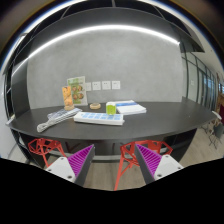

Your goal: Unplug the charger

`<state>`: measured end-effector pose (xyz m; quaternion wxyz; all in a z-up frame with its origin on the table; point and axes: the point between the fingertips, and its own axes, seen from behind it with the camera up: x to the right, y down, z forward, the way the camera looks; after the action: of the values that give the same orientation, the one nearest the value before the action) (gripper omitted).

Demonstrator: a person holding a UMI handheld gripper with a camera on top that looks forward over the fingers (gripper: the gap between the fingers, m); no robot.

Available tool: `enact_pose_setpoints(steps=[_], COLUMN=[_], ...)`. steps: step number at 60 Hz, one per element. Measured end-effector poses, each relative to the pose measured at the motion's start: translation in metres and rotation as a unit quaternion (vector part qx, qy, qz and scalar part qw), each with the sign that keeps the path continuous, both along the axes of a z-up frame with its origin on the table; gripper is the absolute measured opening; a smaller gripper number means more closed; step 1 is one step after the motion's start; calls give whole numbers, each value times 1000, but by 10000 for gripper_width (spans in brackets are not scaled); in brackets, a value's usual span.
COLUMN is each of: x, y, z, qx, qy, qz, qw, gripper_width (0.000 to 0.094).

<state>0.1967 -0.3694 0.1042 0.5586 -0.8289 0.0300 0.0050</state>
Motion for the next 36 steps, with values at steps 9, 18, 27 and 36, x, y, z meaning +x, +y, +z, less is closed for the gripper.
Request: enact_pose_setpoints(steps=[9,18,27,36], x=[-1,-7,-16,-15], y=[22,118,215,313], z=[1,-10,-19,-31], qx=[1,6,13,19], qy=[12,5,-1,-7], qz=[-5,-6,-20,-45], qw=[1000,1000,1000,999], gripper_width=[829,829,828,820])
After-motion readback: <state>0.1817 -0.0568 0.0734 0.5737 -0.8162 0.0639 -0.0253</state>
